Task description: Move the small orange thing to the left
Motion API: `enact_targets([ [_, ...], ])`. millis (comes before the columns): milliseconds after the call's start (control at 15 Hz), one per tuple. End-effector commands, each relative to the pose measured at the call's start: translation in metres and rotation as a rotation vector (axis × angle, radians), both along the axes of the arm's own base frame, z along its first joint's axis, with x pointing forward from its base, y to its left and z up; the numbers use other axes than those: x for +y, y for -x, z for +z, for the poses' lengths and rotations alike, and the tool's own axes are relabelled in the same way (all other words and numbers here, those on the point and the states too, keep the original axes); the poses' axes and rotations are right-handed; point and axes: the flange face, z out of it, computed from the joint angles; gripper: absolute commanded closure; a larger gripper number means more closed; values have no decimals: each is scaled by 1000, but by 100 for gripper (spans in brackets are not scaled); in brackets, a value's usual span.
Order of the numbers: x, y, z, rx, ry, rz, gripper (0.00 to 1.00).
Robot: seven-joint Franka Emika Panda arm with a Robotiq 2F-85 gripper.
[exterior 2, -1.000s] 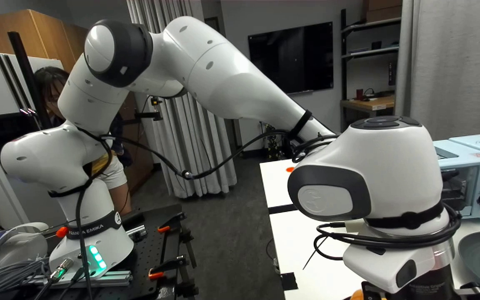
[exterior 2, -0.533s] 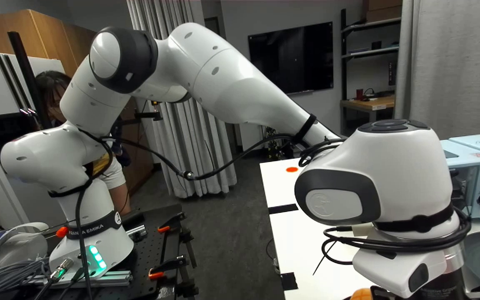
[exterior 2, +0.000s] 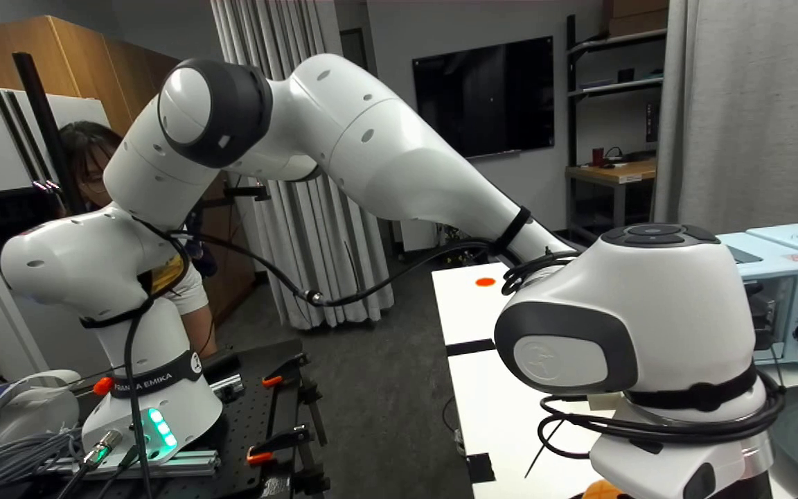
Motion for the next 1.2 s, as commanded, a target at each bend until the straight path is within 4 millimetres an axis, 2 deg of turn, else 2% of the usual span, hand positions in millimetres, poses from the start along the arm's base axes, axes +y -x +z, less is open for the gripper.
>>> enact_targets([
  [0, -13, -6, -1, 1, 36, 15, 32],
  [600, -26, -5, 18, 6, 82, 22, 99],
  [1133, -26, -9, 33, 0, 127, 47, 98],
])
